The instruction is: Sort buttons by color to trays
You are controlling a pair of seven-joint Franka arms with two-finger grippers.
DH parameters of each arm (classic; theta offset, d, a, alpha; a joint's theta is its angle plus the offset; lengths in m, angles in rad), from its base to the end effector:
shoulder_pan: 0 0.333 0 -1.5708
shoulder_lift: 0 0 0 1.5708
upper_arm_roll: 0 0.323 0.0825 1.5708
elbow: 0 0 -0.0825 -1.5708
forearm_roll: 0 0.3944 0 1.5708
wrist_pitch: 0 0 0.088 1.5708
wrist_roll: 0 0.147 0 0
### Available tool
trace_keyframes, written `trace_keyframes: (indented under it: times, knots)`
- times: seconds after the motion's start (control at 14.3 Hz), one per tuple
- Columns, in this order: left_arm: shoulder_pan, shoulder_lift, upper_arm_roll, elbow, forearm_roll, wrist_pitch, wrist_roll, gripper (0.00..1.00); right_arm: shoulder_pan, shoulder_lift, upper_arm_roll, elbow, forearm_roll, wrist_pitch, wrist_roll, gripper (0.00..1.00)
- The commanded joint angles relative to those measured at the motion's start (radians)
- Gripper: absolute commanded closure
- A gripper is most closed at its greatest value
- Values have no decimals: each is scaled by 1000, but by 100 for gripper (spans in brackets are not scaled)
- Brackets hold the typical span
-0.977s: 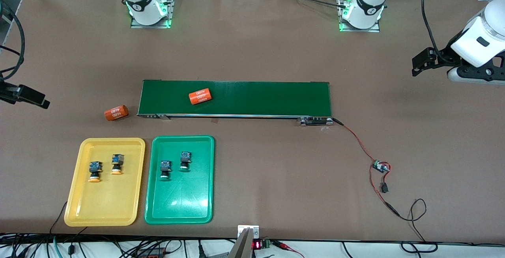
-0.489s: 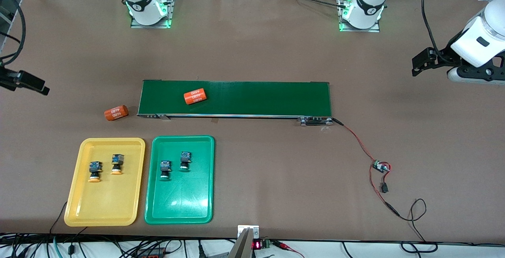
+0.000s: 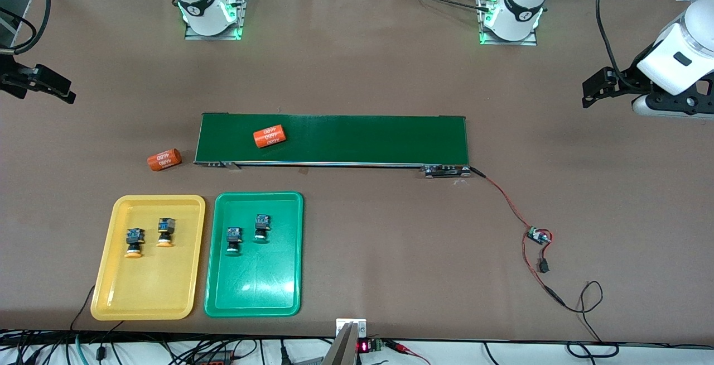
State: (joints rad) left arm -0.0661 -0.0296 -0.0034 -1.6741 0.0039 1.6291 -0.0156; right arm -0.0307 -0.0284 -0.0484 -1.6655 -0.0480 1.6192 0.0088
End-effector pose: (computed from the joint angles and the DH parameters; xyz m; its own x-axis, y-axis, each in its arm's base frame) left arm 0.5567 -0.0382 0.5632 0.9984 -0.0541 -0.0153 -0.0542 -0.9985 -0.0042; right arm 0.5554 -0.0512 0.5660 0.9962 -0.0854 -0.0176 -0.0845 -0.9953 0.0467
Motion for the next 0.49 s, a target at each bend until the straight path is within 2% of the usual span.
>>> trace_keyframes:
  times: [0.0, 0.42]
  knots:
    - [0, 10, -1, 27, 19, -23, 2, 0, 2, -2, 2, -2, -3, -7, 0, 0]
    - [0, 10, -1, 27, 18, -23, 0, 0, 0, -1, 1, 6, 2, 4, -10, 0]
